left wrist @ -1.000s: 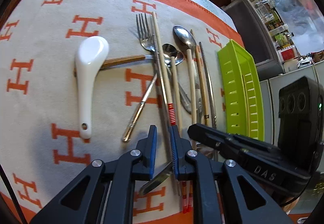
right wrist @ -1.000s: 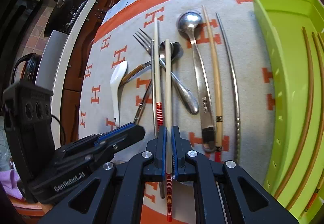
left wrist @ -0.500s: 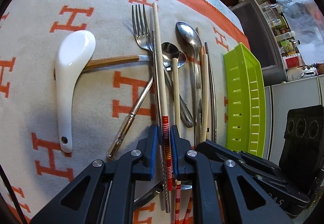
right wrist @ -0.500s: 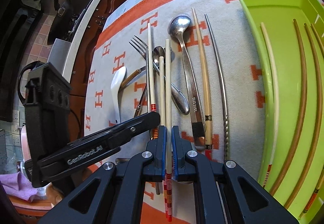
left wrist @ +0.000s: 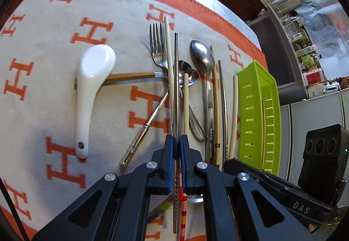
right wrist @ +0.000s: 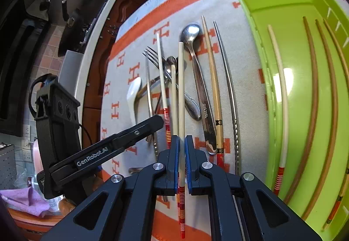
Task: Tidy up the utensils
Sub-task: 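Carry both chopsticks to the green tray, lowering them and opening the right tool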
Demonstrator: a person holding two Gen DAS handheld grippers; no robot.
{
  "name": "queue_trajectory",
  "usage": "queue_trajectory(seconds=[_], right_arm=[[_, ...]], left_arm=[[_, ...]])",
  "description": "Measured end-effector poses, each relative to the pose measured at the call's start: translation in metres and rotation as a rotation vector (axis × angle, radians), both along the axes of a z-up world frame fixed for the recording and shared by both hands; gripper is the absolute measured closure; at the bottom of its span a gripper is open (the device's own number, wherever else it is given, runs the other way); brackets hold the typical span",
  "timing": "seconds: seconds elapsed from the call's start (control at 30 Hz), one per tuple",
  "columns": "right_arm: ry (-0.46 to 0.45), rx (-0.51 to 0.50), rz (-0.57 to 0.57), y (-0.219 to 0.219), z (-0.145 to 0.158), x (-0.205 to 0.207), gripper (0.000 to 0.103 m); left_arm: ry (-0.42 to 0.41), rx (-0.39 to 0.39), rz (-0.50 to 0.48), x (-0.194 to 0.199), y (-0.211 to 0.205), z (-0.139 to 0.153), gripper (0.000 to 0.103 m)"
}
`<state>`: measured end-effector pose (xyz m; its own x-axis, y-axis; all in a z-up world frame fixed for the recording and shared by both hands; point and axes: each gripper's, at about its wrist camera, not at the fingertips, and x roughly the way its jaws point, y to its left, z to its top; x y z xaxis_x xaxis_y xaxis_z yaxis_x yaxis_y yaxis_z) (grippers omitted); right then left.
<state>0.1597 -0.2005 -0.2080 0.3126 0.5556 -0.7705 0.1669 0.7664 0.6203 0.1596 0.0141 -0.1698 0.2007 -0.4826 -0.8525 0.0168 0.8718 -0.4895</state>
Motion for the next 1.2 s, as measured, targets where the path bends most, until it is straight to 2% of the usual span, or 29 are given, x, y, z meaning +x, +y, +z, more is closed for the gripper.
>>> queue_trajectory(seconds=[0.3,0.6,0.73,0.83,0.93,1.03,1.2], right_arm=[[-0.062,0.039,-0.037,-0.019,0.031,-0.023,0.098],[-0.135,0.018,-0.125,-0.071,0.075,-0.074,0.097],[-0.145,-0.029,-0.185,-0.106,0.084,-0.098,0.097],[-0.145,-0.146,-0.227,-0.128,0.088,-0.112,0.097],[-0.147,-0.216,-0.253,-0.151,0.091,-0.118,0.097],[-0.143,-0.252,-0.257,-0.163,0.088,-0.11,0.097],[-0.103,-0.295,-0.226,-0.175,0.072,-0.089,0.097]], left_arm=[[-0.034,-0.045,-0.033,-0.014,-0.004,0.032,0.099],[-0.083,-0.074,-0.161,-0.038,-0.059,0.065,0.099],[-0.086,-0.065,-0.226,-0.047,-0.096,0.069,0.099],[-0.089,-0.053,-0.262,-0.053,-0.121,0.069,0.099],[-0.095,-0.036,-0.272,-0.048,-0.142,0.068,0.099],[-0.107,-0.01,-0.268,-0.042,-0.155,0.066,0.099],[-0.075,0.025,-0.262,-0.026,-0.174,0.05,0.099]])
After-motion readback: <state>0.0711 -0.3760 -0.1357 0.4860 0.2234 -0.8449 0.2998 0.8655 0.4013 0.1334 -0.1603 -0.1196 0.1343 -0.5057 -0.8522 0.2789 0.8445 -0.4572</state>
